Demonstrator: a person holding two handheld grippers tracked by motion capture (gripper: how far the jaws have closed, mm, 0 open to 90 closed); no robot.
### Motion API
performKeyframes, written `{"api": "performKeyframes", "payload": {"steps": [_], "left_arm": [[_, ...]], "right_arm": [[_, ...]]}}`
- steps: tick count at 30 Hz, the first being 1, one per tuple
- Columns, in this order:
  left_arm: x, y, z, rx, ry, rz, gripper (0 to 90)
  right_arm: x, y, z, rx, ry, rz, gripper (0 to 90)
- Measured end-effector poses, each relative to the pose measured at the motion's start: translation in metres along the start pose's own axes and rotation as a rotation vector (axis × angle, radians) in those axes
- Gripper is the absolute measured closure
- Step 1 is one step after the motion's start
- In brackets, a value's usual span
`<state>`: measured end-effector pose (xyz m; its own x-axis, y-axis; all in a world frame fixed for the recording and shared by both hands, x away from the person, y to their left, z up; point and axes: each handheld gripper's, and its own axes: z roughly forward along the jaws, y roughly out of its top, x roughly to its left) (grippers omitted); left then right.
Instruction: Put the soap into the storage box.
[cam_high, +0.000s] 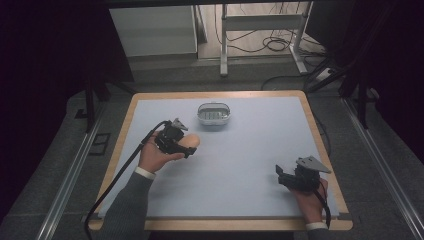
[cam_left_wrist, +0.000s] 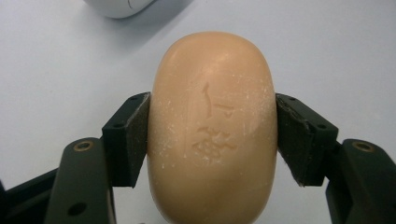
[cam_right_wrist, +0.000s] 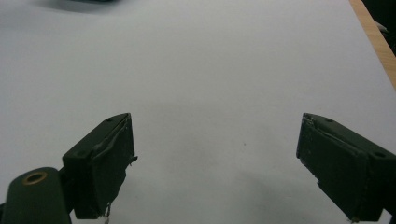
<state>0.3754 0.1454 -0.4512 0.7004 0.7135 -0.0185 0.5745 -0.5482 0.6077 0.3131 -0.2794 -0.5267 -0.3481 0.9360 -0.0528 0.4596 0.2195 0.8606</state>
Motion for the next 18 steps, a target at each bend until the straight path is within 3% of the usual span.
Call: {"api": "performKeyframes", "payload": {"steps": [11, 12, 18], "left_arm": [[0.006, 0.011, 0.002, -0.009, 0.002, -0.001, 32.7], [0.005, 0.013, 0.003, 0.0, 0.018, 0.003, 32.6], [0.006, 0.02, 0.003, 0.001, 0.019, 0.023, 32.6]], "right_arm": [[0.0, 0.0, 0.0, -0.001, 0.001, 0.001, 11.4], [0.0, 0.0, 0.0, -0.002, 0.001, 0.001, 11.4], [0.0, 0.0, 0.0, -0.001, 0.0, -0.001, 11.4]]}}
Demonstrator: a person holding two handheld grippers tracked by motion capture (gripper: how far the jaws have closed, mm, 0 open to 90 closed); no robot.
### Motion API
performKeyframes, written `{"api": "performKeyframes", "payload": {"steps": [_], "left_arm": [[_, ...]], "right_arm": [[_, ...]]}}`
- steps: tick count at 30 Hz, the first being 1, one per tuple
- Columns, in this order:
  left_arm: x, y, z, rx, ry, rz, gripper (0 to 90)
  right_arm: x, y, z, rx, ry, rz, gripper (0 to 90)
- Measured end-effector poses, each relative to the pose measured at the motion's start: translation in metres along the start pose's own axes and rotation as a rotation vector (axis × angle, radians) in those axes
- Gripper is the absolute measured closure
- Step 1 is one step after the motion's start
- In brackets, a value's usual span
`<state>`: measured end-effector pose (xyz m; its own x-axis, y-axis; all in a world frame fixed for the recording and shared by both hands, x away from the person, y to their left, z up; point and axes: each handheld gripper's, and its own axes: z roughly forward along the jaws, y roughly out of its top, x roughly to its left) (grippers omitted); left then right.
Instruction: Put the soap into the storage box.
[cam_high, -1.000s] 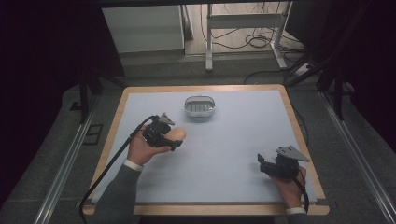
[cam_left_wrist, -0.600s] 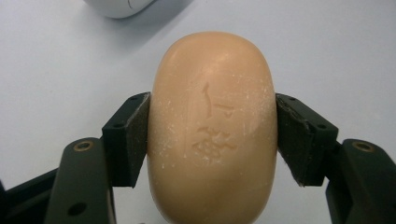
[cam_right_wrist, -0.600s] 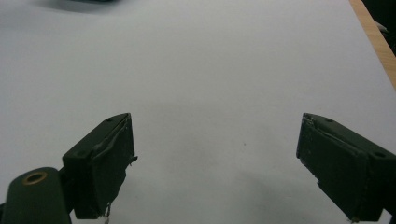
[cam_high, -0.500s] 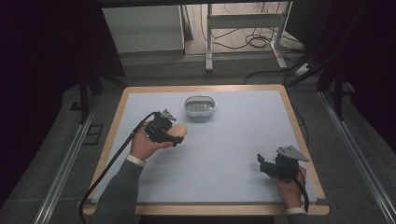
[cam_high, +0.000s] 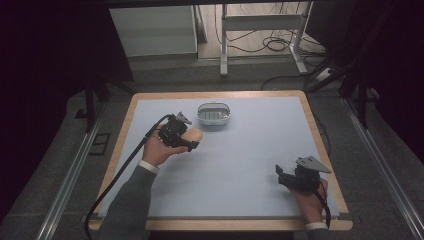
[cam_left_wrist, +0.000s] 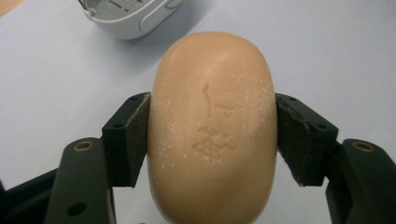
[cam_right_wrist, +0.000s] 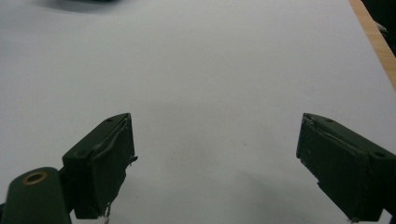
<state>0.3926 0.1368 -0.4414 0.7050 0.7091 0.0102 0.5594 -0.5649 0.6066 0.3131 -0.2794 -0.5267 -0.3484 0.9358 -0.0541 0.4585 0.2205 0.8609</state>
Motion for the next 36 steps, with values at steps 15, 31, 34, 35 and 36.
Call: {"api": "performKeyframes", "payload": {"steps": [15, 31, 34, 35, 36], "left_arm": [[-0.001, 0.017, 0.003, -0.017, -0.005, 0.016, 32.7], [-0.002, 0.035, 0.009, -0.01, -0.011, 0.05, 32.7], [-0.002, 0.037, 0.009, -0.016, -0.015, 0.046, 32.7], [-0.002, 0.039, 0.009, -0.007, -0.004, 0.055, 32.7], [-0.002, 0.039, 0.009, -0.008, -0.003, 0.055, 32.7]], "right_arm": [[0.0, 0.0, 0.0, 0.001, 0.001, 0.001, 11.4], [0.0, 0.0, 0.0, 0.001, 0.002, 0.003, 11.4], [0.0, 0.0, 0.0, 0.001, 0.003, 0.004, 11.4], [0.0, 0.0, 0.0, 0.001, 0.003, 0.004, 11.4], [0.0, 0.0, 0.0, 0.001, 0.003, 0.004, 11.4]]}}
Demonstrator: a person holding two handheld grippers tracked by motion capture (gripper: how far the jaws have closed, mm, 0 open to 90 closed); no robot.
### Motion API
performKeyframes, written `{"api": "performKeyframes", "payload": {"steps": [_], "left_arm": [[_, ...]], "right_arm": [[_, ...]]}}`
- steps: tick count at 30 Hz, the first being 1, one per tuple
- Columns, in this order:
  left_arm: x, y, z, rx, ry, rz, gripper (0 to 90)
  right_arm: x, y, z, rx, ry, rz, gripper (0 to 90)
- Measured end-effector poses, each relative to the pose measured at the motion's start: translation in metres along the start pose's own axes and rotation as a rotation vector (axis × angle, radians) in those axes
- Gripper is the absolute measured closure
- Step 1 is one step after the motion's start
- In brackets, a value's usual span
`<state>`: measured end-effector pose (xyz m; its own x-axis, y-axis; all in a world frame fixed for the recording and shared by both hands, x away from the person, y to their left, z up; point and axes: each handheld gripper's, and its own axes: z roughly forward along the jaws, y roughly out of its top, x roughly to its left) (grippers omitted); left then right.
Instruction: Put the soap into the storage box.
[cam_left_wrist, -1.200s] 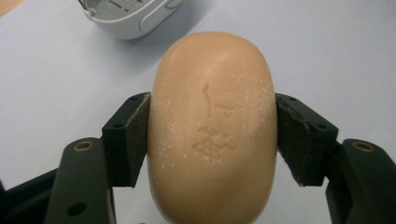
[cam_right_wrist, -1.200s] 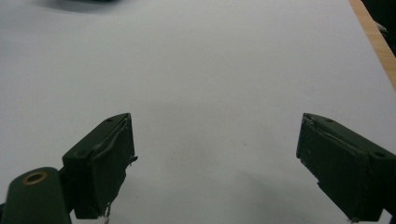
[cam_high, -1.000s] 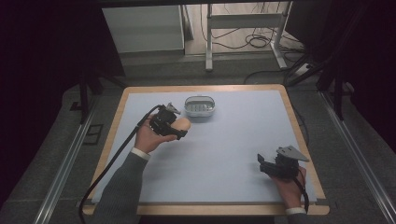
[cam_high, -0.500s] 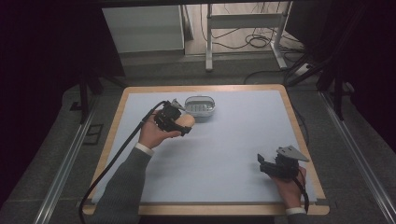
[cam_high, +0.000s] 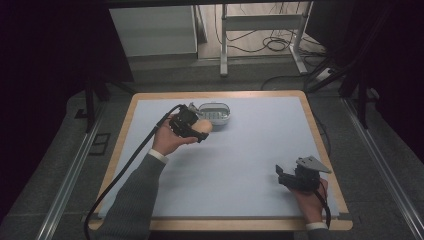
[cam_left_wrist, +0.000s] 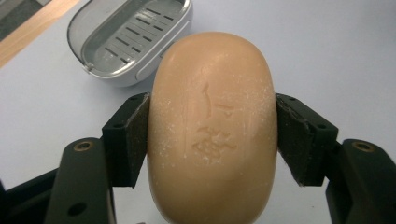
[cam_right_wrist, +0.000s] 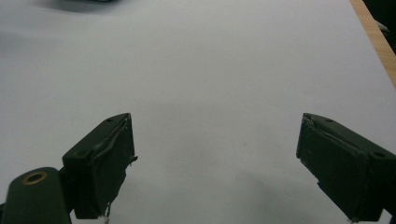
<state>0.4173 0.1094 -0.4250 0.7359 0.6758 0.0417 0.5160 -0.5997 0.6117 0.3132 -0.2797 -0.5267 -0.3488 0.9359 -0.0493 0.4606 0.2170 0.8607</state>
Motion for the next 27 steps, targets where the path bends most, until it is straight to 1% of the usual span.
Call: {"api": "performKeyframes", "payload": {"steps": [2, 4, 6, 7, 8, 9, 10, 11, 12, 17, 20, 22, 24, 27], "left_arm": [[0.0, 0.002, 0.0, -0.001, -0.008, 0.004, 32.6], [0.0, 0.005, 0.0, 0.004, -0.003, 0.011, 32.7], [0.001, 0.007, 0.001, 0.002, -0.001, 0.012, 32.6], [0.002, 0.008, 0.002, -0.008, -0.007, 0.004, 32.7], [0.002, 0.009, 0.002, 0.0, -0.006, 0.007, 32.7], [0.003, 0.01, 0.003, 0.011, 0.003, 0.02, 32.7], [0.002, 0.011, 0.003, 0.013, 0.007, 0.02, 32.7], [0.002, 0.011, 0.003, 0.013, 0.007, 0.02, 32.6], [0.003, 0.012, 0.005, 0.011, -0.005, 0.018, 32.7], [0.004, 0.017, 0.009, 0.021, -0.002, 0.028, 32.6], [0.005, 0.019, 0.011, 0.012, -0.01, 0.023, 32.7], [0.006, 0.02, 0.011, 0.013, -0.009, 0.021, 32.7], [0.009, 0.02, 0.013, 0.015, -0.024, 0.01, 32.6], [0.01, 0.021, 0.014, 0.013, -0.026, 0.01, 32.7]], "right_arm": [[0.0, 0.0, 0.0, 0.001, 0.0, -0.001, 11.4], [0.0, 0.0, 0.0, 0.001, -0.001, -0.001, 11.4], [0.0, 0.0, 0.0, 0.001, -0.001, -0.001, 11.4], [0.0, 0.0, 0.0, -0.001, -0.001, 0.0, 11.4], [0.0, 0.0, 0.0, -0.001, -0.001, 0.0, 11.4], [0.0, 0.0, 0.0, -0.001, -0.001, 0.0, 11.4], [0.0, 0.0, 0.0, -0.001, 0.0, 0.0, 11.4], [0.0, 0.0, 0.0, -0.001, 0.0, 0.0, 11.4], [0.0, 0.0, 0.0, 0.001, 0.0, -0.001, 11.4], [0.0, 0.0, 0.0, 0.0, 0.0, 0.0, 11.4], [0.0, 0.0, 0.0, 0.0, 0.001, 0.001, 11.4], [0.0, 0.0, 0.0, 0.0, 0.001, 0.001, 11.4], [0.0, 0.0, 0.0, 0.001, 0.001, 0.001, 11.4], [0.0, 0.0, 0.0, 0.002, 0.001, -0.001, 11.4]]}}
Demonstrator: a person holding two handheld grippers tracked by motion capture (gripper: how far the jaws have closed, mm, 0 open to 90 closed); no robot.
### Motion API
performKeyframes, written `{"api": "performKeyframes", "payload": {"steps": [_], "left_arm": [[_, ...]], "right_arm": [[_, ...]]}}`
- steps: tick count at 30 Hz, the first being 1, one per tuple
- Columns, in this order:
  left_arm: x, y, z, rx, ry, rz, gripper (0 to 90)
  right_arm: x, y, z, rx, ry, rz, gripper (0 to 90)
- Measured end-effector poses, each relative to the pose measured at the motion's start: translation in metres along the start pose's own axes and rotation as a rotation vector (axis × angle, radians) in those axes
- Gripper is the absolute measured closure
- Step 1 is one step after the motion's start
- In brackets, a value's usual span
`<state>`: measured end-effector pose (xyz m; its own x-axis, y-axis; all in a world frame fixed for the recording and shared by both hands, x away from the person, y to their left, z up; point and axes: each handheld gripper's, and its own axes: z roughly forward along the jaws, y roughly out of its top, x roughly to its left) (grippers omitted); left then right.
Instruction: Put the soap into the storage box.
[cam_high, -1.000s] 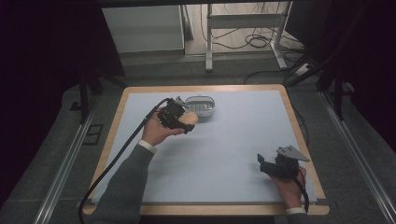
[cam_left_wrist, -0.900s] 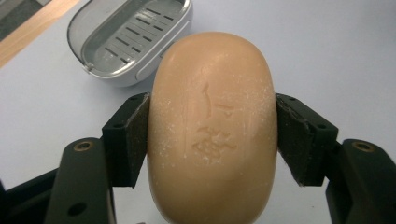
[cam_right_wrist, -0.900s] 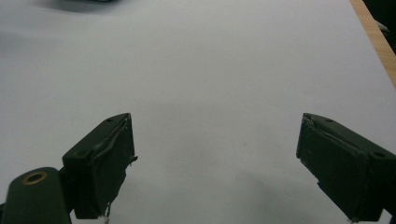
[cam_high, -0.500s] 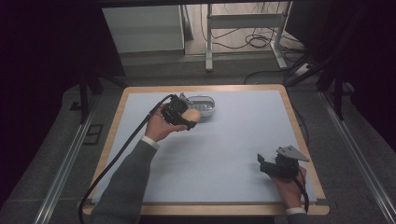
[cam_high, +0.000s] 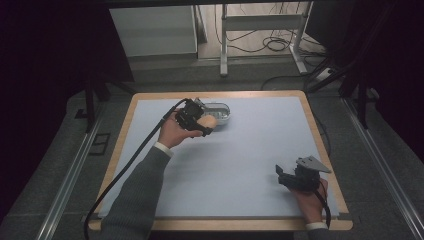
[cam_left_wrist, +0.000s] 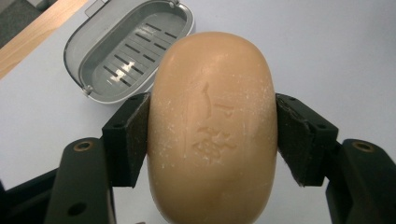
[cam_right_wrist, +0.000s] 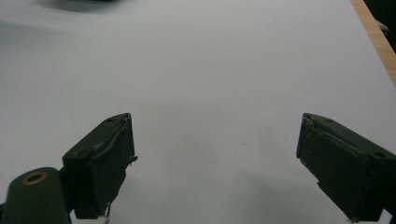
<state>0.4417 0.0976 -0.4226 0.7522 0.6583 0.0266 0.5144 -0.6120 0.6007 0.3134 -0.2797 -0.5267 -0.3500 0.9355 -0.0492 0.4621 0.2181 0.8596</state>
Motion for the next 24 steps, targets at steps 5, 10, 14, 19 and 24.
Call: {"api": "performKeyframes", "payload": {"steps": [5, 10, 14, 19, 24], "left_arm": [[0.002, 0.005, 0.002, 0.006, 0.005, 0.01, 32.6], [0.005, 0.01, 0.006, -0.001, -0.005, 0.01, 32.6], [0.007, 0.012, 0.009, 0.011, 0.002, 0.008, 32.6], [0.01, 0.015, 0.015, 0.019, -0.005, 0.013, 32.6], [0.01, 0.018, 0.021, 0.022, -0.015, 0.01, 32.6]], "right_arm": [[0.0, 0.0, 0.0, -0.002, -0.001, 0.0, 11.4], [0.0, 0.0, 0.0, -0.001, -0.001, 0.0, 11.4], [0.0, 0.0, 0.0, -0.001, 0.0, 0.0, 11.4], [0.0, 0.0, 0.0, 0.0, 0.0, 0.0, 11.4], [0.0, 0.0, 0.0, 0.001, 0.0, -0.001, 11.4]]}}
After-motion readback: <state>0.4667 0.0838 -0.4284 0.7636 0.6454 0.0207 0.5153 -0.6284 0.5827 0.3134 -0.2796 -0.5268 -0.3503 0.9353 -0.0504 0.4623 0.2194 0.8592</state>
